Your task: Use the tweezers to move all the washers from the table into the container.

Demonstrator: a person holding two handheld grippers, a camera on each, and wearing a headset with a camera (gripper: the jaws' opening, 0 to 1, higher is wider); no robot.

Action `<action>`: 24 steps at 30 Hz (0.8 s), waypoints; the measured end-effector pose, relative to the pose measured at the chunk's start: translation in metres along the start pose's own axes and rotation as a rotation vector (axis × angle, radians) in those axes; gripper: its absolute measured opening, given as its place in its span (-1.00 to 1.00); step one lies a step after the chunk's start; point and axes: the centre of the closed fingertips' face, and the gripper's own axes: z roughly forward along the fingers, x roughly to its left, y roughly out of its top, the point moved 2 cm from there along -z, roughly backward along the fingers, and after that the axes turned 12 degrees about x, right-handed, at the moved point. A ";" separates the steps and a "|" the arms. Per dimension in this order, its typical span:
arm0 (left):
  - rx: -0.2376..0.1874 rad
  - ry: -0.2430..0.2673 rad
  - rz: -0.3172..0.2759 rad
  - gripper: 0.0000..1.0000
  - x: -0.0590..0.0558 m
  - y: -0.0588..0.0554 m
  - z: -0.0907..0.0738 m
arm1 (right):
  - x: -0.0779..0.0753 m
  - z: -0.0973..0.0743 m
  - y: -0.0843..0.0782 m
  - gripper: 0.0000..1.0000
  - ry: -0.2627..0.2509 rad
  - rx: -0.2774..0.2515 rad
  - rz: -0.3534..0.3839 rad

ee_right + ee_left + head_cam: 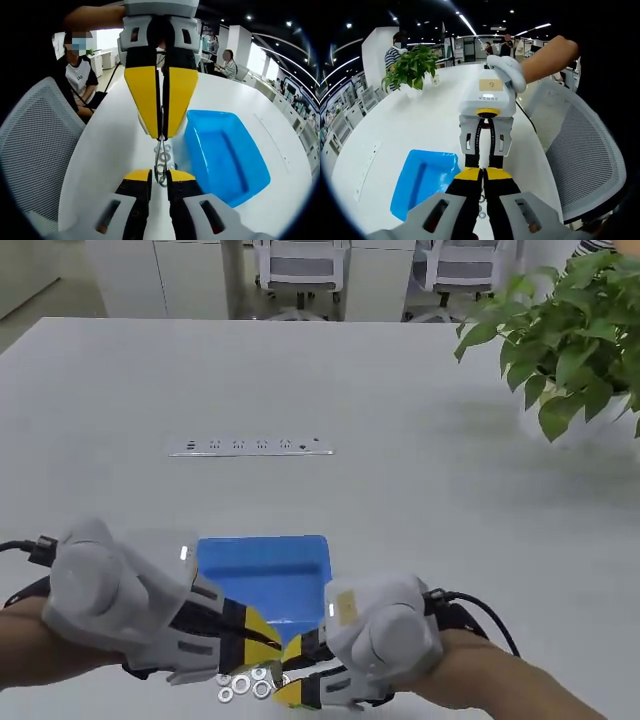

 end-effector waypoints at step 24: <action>0.002 0.012 0.000 -0.89 0.000 0.000 0.000 | -0.001 0.000 -0.001 -0.84 -0.008 -0.021 0.054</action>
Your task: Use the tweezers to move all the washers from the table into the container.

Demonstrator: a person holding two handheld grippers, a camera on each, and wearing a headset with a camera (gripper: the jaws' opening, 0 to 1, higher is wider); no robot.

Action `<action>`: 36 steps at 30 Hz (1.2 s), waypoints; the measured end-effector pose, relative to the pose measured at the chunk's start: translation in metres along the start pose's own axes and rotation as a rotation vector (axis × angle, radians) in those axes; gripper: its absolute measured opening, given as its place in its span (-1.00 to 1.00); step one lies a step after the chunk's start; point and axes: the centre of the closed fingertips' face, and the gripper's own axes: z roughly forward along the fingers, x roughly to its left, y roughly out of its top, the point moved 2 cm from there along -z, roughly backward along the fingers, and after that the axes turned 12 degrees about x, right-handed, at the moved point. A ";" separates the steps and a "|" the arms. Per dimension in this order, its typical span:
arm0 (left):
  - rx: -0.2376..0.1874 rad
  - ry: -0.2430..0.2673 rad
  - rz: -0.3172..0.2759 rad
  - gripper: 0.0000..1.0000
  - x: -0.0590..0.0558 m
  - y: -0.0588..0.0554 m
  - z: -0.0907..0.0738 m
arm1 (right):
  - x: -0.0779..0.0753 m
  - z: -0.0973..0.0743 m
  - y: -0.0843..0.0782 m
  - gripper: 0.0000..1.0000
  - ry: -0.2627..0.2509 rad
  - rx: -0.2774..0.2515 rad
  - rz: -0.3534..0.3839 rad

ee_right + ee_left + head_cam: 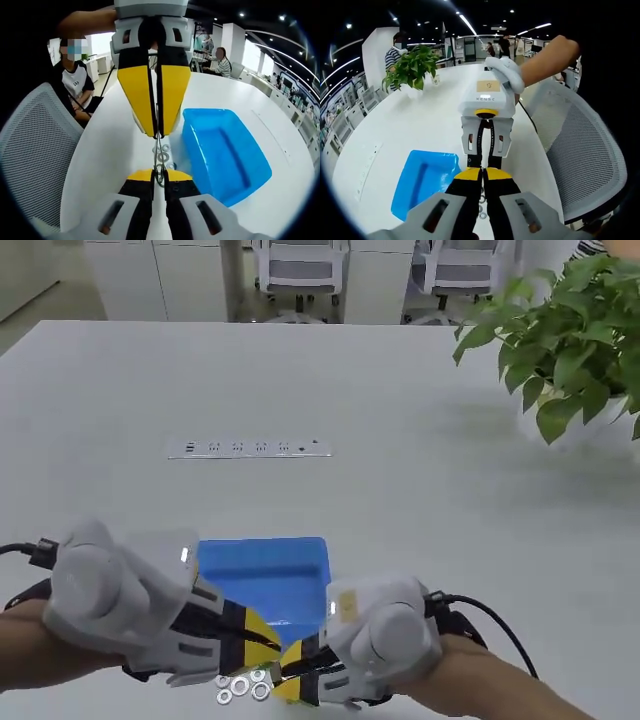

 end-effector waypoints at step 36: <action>-0.085 0.087 -0.137 0.02 0.002 -0.004 -0.019 | 0.002 -0.018 0.015 -0.84 -0.001 -0.017 -0.008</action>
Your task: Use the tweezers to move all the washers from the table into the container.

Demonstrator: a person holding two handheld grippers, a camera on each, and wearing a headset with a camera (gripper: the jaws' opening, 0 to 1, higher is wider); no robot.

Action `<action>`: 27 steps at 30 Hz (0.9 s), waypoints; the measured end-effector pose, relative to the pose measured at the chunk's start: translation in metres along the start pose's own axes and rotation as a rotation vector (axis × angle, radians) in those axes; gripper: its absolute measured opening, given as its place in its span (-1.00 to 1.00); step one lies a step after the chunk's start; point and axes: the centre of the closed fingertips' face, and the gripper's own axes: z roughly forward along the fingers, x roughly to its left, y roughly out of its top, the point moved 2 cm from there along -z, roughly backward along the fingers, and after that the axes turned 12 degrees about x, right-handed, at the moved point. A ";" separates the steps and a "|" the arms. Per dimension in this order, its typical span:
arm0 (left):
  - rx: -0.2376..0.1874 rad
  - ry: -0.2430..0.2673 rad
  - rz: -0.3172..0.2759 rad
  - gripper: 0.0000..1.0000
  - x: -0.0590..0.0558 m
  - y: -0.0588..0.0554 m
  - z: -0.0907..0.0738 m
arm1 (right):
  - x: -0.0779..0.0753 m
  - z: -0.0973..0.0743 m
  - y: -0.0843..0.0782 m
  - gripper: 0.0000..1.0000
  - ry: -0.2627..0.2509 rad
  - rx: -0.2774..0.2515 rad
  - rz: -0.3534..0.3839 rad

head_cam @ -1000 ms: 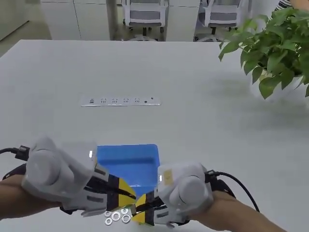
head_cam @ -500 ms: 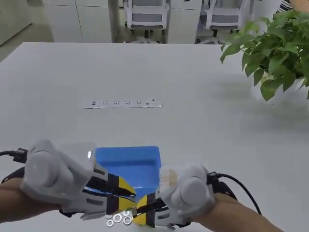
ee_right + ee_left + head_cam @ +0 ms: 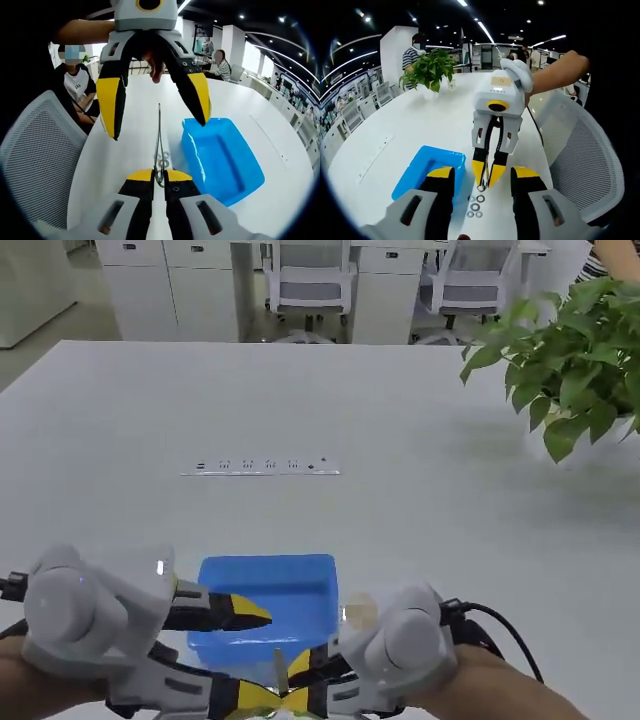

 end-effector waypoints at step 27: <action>-0.067 0.150 -0.199 0.98 0.008 -0.027 -0.034 | -0.022 -0.038 0.029 -0.83 -0.011 -0.041 -0.043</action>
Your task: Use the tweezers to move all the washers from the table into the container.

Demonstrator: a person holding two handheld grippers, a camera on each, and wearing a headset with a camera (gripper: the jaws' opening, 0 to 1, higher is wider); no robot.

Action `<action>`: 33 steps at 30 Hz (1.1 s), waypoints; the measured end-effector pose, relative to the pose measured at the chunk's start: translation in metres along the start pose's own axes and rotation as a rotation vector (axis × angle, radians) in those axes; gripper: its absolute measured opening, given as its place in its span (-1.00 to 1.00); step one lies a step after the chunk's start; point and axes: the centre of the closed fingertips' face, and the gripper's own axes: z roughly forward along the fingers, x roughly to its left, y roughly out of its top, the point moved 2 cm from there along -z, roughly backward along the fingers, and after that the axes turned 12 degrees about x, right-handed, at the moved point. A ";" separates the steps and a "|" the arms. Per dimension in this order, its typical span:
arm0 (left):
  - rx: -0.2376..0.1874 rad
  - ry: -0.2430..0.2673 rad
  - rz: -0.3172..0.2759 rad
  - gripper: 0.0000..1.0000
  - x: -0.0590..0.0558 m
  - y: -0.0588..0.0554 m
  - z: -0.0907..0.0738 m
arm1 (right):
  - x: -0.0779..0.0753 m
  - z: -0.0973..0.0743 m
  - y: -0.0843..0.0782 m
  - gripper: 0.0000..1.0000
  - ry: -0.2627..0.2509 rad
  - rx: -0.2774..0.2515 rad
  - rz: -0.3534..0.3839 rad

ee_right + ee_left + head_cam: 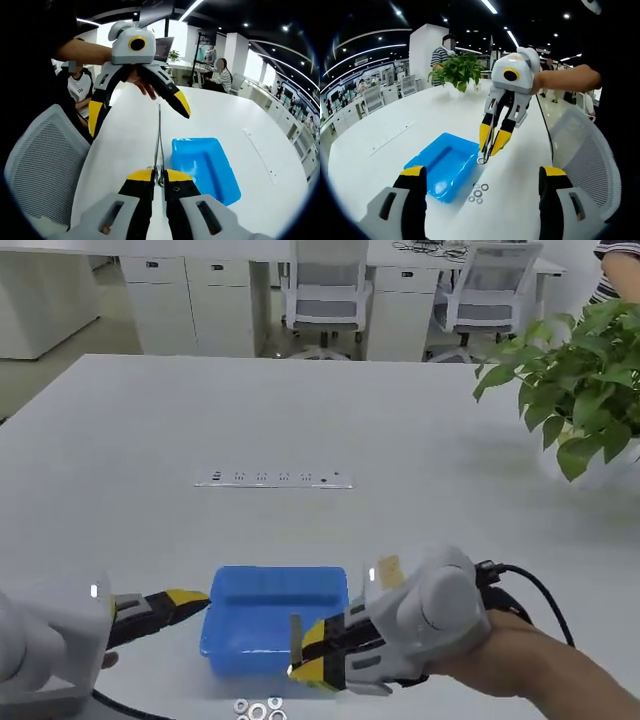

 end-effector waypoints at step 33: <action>-0.039 0.041 -0.014 0.93 0.028 0.015 0.010 | -0.056 0.019 -0.027 -0.83 -0.025 0.014 0.008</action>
